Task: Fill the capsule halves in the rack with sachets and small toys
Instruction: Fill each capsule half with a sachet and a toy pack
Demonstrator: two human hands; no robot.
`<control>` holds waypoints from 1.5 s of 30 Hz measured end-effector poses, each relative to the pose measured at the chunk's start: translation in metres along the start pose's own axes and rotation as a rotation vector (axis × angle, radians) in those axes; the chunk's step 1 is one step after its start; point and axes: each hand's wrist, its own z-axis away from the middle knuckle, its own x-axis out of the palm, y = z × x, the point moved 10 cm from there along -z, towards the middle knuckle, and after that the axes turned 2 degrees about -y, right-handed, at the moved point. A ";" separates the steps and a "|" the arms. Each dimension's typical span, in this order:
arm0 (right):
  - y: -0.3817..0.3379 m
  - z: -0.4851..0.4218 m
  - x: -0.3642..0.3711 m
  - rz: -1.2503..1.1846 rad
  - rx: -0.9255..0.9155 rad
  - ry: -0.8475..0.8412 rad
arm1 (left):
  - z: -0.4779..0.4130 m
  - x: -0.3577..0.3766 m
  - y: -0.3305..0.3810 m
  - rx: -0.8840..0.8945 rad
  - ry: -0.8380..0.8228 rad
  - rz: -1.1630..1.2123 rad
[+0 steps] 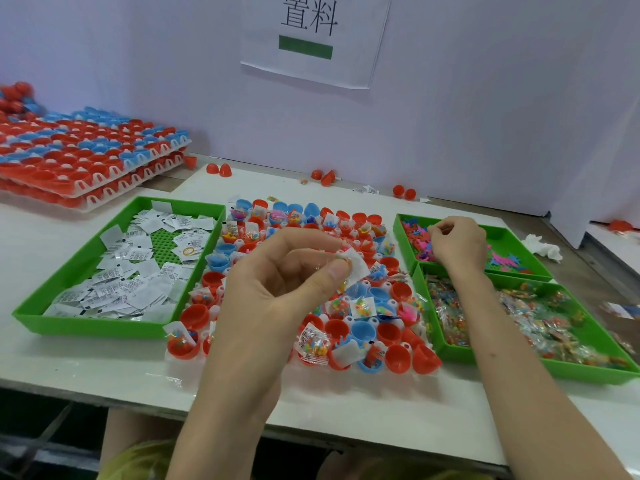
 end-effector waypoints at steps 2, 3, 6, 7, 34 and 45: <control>-0.001 0.000 -0.009 -0.077 -0.013 0.075 | 0.000 -0.003 0.000 -0.002 0.017 0.009; -0.001 -0.001 -0.014 -0.114 -0.016 0.103 | -0.001 -0.005 -0.001 -0.003 0.027 0.013; -0.003 -0.001 -0.030 -0.192 -0.011 0.163 | -0.001 -0.009 -0.001 -0.011 0.043 0.024; -0.007 0.000 -0.036 -0.201 -0.018 0.169 | -0.001 -0.010 -0.002 -0.012 0.046 0.024; -0.145 0.202 -0.066 -1.101 -0.194 -0.410 | 0.004 -0.018 0.007 0.113 0.220 -0.118; -0.143 0.202 -0.075 -1.226 -0.214 -0.381 | 0.000 -0.010 -0.006 0.048 0.111 -0.023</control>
